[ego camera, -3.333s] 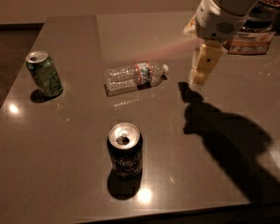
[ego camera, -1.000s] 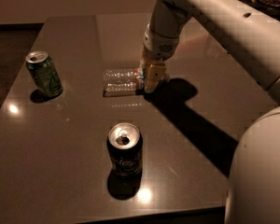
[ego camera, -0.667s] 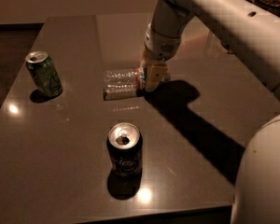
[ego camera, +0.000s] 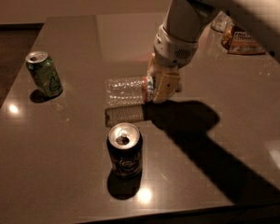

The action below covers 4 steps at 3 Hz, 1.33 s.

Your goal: Move water bottle near pepsi can

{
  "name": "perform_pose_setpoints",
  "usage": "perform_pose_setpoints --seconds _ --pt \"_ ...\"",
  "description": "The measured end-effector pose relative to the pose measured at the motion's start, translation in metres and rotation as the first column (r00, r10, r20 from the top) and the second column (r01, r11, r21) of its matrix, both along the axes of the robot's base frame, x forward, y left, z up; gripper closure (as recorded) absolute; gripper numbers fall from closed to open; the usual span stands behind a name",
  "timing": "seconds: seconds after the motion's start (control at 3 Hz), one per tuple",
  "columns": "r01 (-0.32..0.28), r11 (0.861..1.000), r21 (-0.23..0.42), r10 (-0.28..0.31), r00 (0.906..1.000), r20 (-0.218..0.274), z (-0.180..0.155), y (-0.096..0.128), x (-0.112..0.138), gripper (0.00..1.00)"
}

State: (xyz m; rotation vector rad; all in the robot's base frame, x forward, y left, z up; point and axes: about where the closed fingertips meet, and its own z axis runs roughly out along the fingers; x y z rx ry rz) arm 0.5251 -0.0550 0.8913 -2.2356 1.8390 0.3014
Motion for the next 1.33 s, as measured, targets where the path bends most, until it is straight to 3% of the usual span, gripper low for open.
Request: perform_pose_setpoints --seconds 0.33,1.0,1.33 --pt "-0.031 0.999 -0.028 0.030 0.9987 -0.042 0.001 0.011 -0.048 0.98" --pt "-0.052 0.994 -0.098 0.044 0.9956 -0.083 -0.009 0.015 -0.090 0.54" --pt "-0.022 0.996 -0.083 0.017 0.9982 -0.057 -0.013 0.012 -0.103 0.31"
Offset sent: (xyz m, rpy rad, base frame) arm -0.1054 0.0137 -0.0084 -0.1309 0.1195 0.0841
